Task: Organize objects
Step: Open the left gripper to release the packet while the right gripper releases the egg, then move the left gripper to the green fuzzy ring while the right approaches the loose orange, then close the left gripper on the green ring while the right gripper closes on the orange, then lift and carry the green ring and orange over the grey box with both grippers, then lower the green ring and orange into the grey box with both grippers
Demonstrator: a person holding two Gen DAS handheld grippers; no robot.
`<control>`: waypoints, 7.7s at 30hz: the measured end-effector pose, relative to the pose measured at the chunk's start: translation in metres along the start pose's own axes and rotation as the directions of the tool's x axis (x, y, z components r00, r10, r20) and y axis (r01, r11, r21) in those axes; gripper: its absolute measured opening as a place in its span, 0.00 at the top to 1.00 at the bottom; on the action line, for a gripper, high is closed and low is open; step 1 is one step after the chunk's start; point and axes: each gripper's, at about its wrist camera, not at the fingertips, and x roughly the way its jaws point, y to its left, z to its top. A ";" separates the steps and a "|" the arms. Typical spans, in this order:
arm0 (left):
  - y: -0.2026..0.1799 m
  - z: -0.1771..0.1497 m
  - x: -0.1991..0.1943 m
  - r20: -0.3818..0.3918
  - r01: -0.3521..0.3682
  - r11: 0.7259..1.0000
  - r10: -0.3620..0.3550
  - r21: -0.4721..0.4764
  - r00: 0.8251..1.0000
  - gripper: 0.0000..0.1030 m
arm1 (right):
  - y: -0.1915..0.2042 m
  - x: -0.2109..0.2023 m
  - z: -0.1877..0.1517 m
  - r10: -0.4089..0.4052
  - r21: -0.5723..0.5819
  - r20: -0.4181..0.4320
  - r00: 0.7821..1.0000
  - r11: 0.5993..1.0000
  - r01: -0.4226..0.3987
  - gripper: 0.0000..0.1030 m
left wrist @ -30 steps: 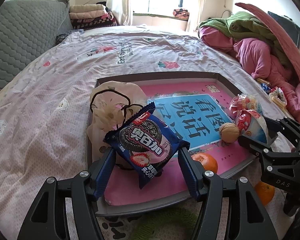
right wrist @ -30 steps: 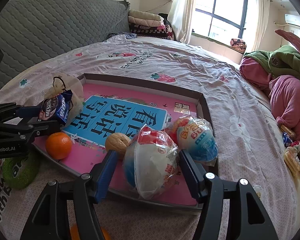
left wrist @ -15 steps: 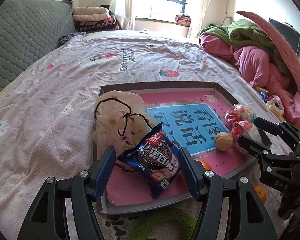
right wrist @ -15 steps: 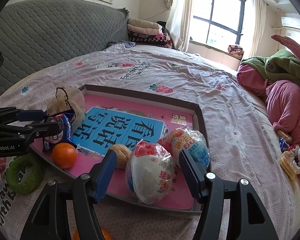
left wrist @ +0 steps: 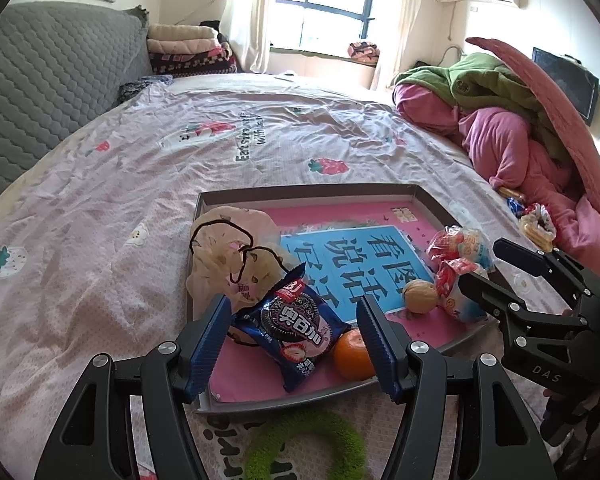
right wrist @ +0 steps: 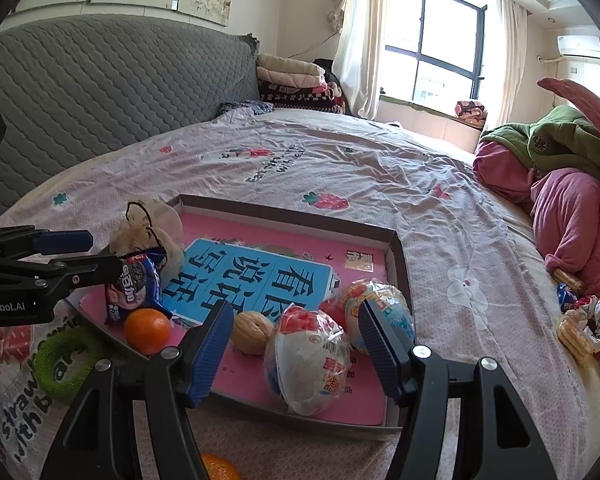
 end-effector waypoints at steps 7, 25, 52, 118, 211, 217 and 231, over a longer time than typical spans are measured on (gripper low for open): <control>-0.004 0.000 -0.009 0.010 0.000 1.000 0.000 0.001 1.000 0.29 | 0.001 -0.005 0.002 0.002 0.003 0.011 1.000 1.000 -0.002 0.37; 0.001 -0.003 -0.033 0.043 -0.042 0.999 0.043 -0.032 0.998 0.26 | -0.001 -0.024 0.006 0.013 0.022 0.040 0.999 1.000 -0.014 0.26; -0.003 -0.053 -0.044 -0.044 -0.083 0.997 0.083 -0.005 0.996 0.25 | 0.006 -0.063 -0.035 0.031 0.065 -0.009 0.999 0.997 -0.031 0.25; -0.014 -0.079 0.001 -0.134 0.011 1.000 -0.014 -0.019 0.991 0.76 | 0.036 -0.027 -0.080 0.122 0.048 -0.170 0.978 0.992 -0.116 0.61; 0.010 -0.028 0.023 -0.030 -0.066 0.998 0.066 0.007 0.997 0.63 | 0.016 0.029 -0.021 0.097 0.084 -0.103 0.990 0.993 -0.089 0.61; 0.013 -0.029 0.023 -0.038 -0.065 0.998 0.064 -0.004 0.997 0.57 | 0.015 0.026 -0.021 0.094 0.091 -0.101 0.990 0.992 -0.085 0.61; 0.010 -0.025 0.015 0.009 -0.058 0.998 0.058 0.005 0.998 0.38 | 0.016 0.012 -0.016 0.106 0.095 -0.052 0.993 0.990 -0.101 0.58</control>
